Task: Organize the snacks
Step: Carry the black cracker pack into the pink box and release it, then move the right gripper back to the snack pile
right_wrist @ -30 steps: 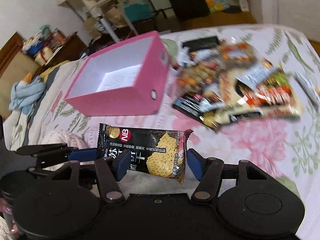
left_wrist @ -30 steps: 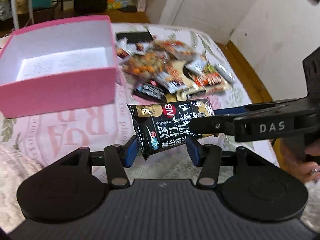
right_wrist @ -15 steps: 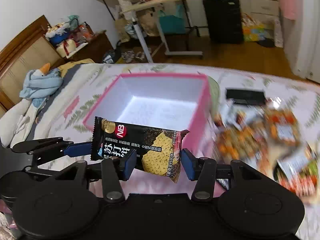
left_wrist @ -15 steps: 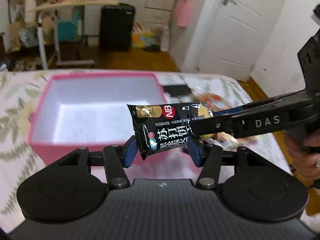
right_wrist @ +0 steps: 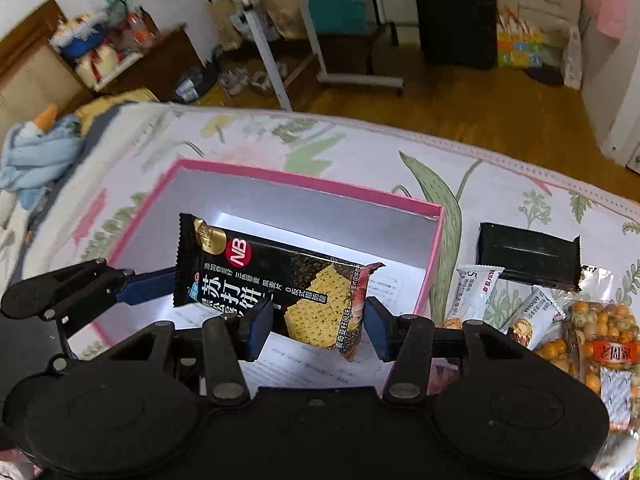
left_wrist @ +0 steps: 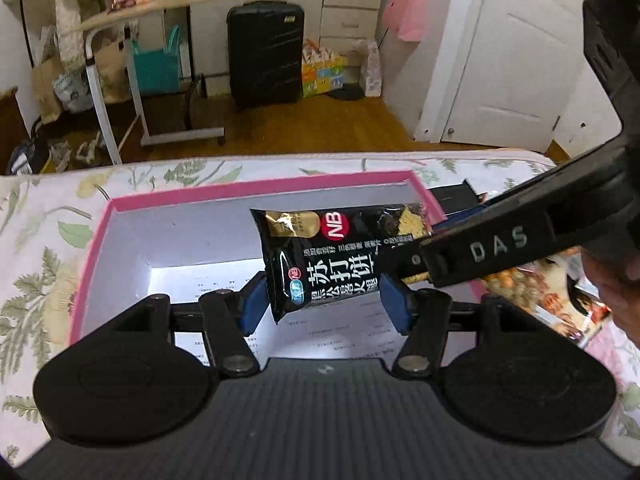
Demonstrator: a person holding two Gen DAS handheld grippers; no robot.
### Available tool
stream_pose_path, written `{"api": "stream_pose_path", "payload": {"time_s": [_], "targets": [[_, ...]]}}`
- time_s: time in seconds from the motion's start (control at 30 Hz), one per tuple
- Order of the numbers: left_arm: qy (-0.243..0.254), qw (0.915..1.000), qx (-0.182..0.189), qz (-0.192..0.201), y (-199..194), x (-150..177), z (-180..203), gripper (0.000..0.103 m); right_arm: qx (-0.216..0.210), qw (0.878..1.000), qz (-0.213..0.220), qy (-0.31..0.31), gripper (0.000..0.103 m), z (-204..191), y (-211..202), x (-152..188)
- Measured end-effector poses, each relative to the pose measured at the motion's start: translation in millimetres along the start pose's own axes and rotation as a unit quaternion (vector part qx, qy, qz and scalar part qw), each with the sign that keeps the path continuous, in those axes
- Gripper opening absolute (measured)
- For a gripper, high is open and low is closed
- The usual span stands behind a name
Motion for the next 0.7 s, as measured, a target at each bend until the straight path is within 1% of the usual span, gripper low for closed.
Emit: {"api": "stream_pose_path", "payload": {"time_s": [0.07, 0.1, 0.2, 0.27, 0.3, 0.4, 0.47, 0.57, 0.63, 0.7], "targets": [[0.004, 0.9999, -0.003, -0.01, 13, 0, 1, 0.058, 0.021, 1.0, -0.012, -0.013, 0.059, 2, 7, -2], [0.005, 0.9999, -0.005, -0.013, 16, 1, 3, 0.06, 0.036, 0.999, -0.013, -0.026, 0.06, 1, 8, -3], [-0.003, 1.0, -0.002, -0.003, 18, 4, 7, 0.063, 0.07, 0.995, -0.003, -0.065, 0.059, 1, 0, -5], [0.002, 1.0, -0.002, 0.004, 8, 7, 13, 0.065, 0.062, 0.995, 0.014, -0.081, 0.061, -2, -18, -2], [0.005, 0.9999, 0.003, 0.01, 2, 8, 15, 0.066, 0.054, 0.995, 0.023, -0.081, 0.064, -2, -29, 1], [0.02, 0.9995, 0.008, 0.021, -20, 11, 22, 0.068, 0.029, 0.995, 0.051, -0.077, 0.065, -2, -69, 10], [0.029, 0.9993, 0.014, 0.019, -34, 12, 25, 0.068, 0.028, 0.994, 0.065, -0.085, 0.065, -2, -97, 18], [0.044, 0.9986, 0.025, 0.017, -59, 13, 29, 0.068, 0.027, 0.993, 0.072, -0.093, 0.065, -3, -130, 34], [0.051, 0.9983, 0.028, 0.01, -74, 12, 31, 0.068, 0.02, 0.992, 0.08, -0.093, 0.068, -3, -149, 44], [0.054, 0.998, 0.033, 0.0, -87, 11, 34, 0.068, 0.018, 0.991, 0.094, -0.096, 0.074, -3, -167, 54]]}}
Point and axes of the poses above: each gripper's, at about its wrist camera, not at the fingertips, and y roughly the way its jaws point, z to its right, x to its underside, the point moved 8 cm from there along y, roughly the way its jaws point, and after that the axes turned 13 degrees about -x, right-handed, at the moved point
